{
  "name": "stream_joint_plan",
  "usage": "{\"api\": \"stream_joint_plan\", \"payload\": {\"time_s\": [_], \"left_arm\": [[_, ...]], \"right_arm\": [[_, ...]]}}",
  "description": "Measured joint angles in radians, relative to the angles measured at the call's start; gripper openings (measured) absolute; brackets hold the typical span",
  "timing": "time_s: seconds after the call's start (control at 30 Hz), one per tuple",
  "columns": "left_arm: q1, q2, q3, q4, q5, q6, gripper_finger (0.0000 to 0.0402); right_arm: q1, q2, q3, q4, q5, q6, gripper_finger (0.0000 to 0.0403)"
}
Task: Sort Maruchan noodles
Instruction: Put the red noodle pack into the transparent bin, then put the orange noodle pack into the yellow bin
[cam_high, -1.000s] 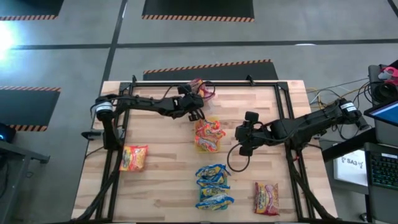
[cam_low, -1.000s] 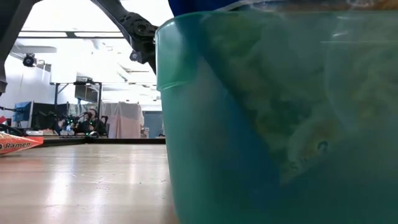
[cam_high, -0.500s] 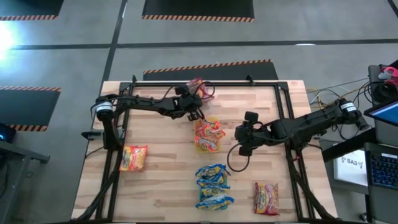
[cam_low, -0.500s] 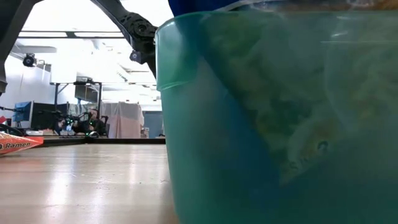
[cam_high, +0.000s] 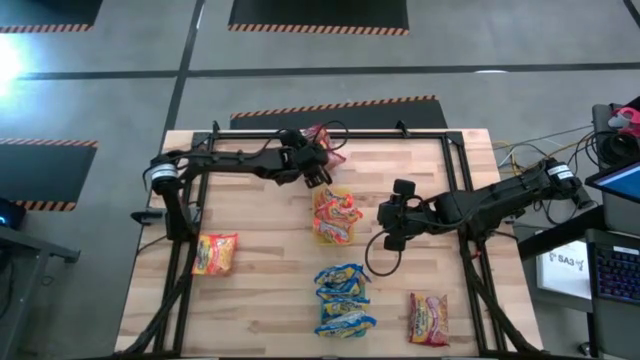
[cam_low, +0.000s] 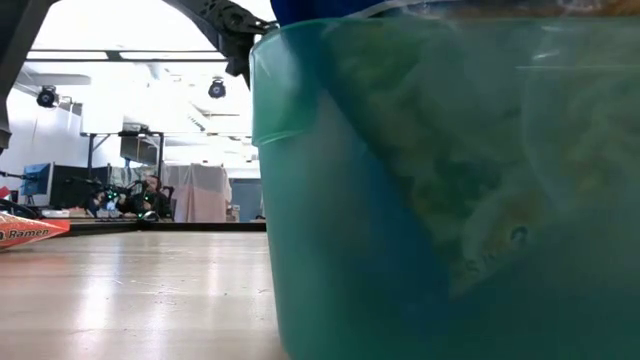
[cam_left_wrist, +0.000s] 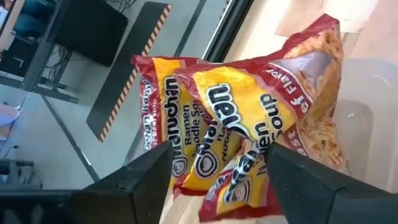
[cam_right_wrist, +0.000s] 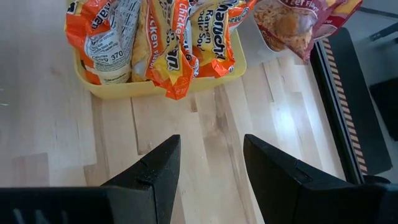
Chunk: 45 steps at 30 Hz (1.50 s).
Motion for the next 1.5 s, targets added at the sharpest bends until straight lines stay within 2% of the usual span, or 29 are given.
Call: {"api": "stream_joint_plan", "payload": {"time_s": [0.23,0.43,0.57,0.7,0.9,1.13,1.37,1.5], "left_arm": [[-0.034,-0.047,0.047,-0.225,0.026,-0.157,0.0247],[-0.123,-0.198,-0.061,-0.26,-0.063,-0.281,0.0247],[-0.209,-0.299,-0.124,-0.406,-0.043,-0.532,0.0247],[-0.34,-0.373,-0.17,-0.587,-0.02,-0.809,0.0247],[-0.553,-0.433,-0.205,-0.667,0.141,-1.112,0.0247],[-0.752,-0.427,-0.219,-0.78,0.197,-1.485,0.0247],[-0.867,-0.398,-0.229,-0.812,0.221,-1.66,0.0247],[-0.916,-0.383,-0.229,-0.819,0.352,-1.731,0.0247]], "right_arm": [[0.0,0.0,0.0,0.004,0.0,0.0,0.0167],[0.0,0.0,0.0,0.006,0.0,0.0,0.0167],[0.0,0.0,0.001,0.007,0.0,0.0,0.0167],[0.0,0.0,0.001,0.008,0.0,0.0,0.0167],[0.0,0.0,0.001,0.011,0.0,0.0,0.0167],[0.0,0.0,0.001,0.03,0.0,0.001,0.0167],[0.0,0.0,0.001,0.03,0.0,0.0,0.0167],[0.0,0.0,0.001,0.029,0.0,0.0,0.0167]]}}
